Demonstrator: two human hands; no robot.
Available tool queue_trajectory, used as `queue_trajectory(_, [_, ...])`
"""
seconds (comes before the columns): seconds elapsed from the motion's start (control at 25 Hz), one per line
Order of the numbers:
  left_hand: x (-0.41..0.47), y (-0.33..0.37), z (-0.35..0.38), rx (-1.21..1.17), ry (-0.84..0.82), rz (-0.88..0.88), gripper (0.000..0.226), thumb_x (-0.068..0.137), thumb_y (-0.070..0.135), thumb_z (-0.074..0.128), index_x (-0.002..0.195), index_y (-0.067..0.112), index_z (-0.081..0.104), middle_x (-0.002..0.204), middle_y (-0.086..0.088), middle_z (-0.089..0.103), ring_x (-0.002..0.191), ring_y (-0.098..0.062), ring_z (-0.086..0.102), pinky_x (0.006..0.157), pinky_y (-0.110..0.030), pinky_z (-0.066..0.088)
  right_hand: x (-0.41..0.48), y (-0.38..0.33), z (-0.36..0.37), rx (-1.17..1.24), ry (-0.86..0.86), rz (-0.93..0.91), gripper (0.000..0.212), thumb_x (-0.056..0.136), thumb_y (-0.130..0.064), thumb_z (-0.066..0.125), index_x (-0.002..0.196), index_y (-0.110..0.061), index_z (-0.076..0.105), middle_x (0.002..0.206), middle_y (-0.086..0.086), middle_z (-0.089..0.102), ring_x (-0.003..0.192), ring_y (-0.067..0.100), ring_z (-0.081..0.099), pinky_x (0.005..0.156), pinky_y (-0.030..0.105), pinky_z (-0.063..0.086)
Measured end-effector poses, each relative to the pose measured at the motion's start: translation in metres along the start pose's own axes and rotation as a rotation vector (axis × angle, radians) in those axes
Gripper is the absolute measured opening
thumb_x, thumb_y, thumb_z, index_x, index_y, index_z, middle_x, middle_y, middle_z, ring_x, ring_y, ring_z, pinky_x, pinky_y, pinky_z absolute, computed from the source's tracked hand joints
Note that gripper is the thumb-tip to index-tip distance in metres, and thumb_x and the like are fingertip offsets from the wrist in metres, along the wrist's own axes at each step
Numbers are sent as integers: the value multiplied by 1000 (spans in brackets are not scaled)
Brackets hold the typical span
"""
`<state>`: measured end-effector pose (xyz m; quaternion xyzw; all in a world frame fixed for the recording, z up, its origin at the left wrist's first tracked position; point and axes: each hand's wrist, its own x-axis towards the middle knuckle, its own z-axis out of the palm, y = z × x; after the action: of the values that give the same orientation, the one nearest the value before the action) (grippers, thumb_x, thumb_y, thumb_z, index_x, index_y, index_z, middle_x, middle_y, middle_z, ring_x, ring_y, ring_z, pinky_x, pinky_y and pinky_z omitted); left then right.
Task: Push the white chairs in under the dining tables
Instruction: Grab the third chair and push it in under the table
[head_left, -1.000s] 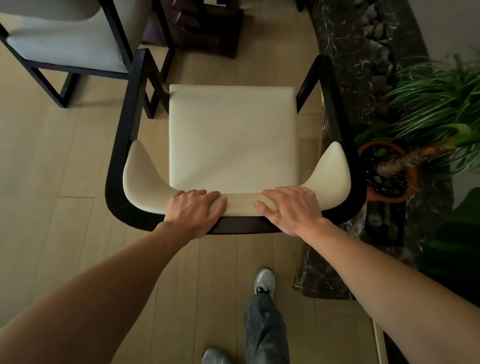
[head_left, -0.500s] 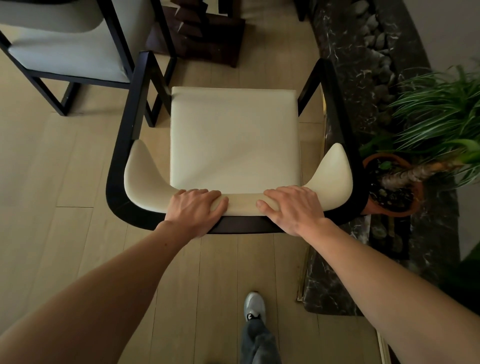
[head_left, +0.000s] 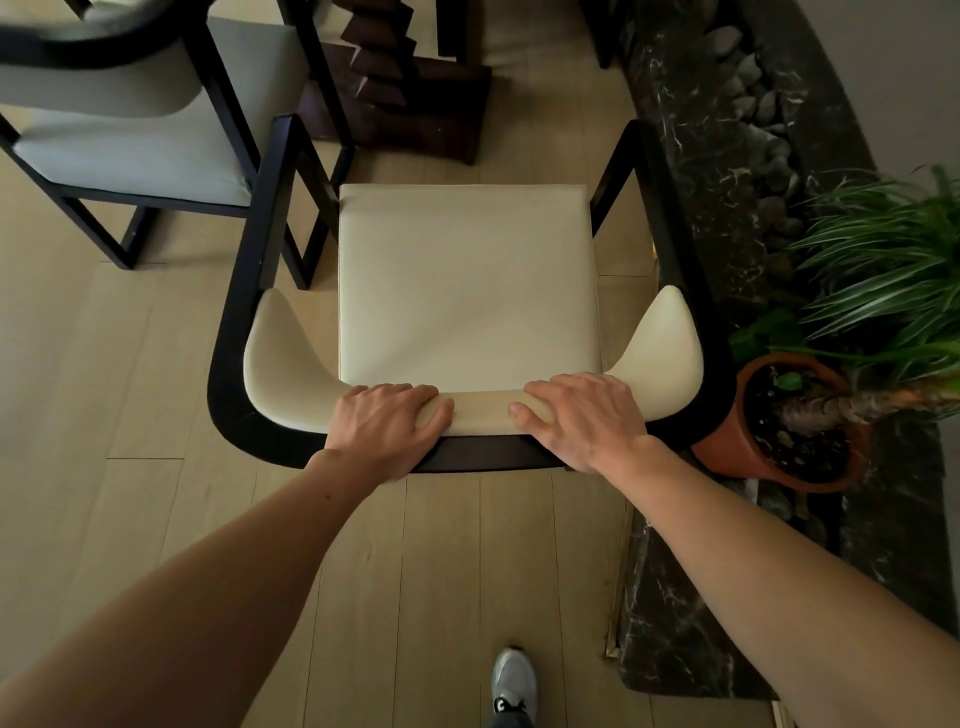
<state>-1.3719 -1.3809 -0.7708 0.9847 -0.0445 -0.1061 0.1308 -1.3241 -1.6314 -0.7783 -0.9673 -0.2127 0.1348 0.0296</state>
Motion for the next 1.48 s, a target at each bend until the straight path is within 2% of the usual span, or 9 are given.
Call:
queue_trajectory(0.24, [52,-18,-13,-4,5,-13,52,96,59,18,100,34,63,89,11,67,80,-18,60,75,-35,41,54,10,-15,18,-9,-21,84,85,-78,4,123,-33,64,113,-2,70,108,25,61,91,41,39])
queue_trajectory(0.56, [126,-39,-32,-16,41,-16,58,94,62,16,111,36,65,100,12,71,88,-17,62,80,-37,46,133,28,-38,-12,27,-62,81,88,-76,6,117,-32,66,98,-1,71,96,25,63,82,40,42])
queue_trajectory(0.84, [179,-57,-45,-34,60,-23,57,94,61,16,108,36,65,96,11,70,82,-17,60,72,-34,39,192,40,-48,-2,24,-60,81,88,-77,5,118,-33,66,101,0,71,98,26,63,84,41,42])
queue_trajectory(1.12, [235,-78,-65,-27,31,-54,55,93,61,17,106,36,65,96,9,70,84,-21,61,76,-38,46,252,44,-67,-10,30,-57,79,88,-76,6,118,-33,67,101,-1,71,98,25,64,85,40,44])
queue_trajectory(1.48, [306,-114,-90,-14,20,-49,54,93,60,18,107,36,65,97,10,70,85,-20,61,70,-33,37,327,44,-89,-20,24,-34,79,89,-75,6,118,-33,67,100,-3,72,98,24,64,84,39,43])
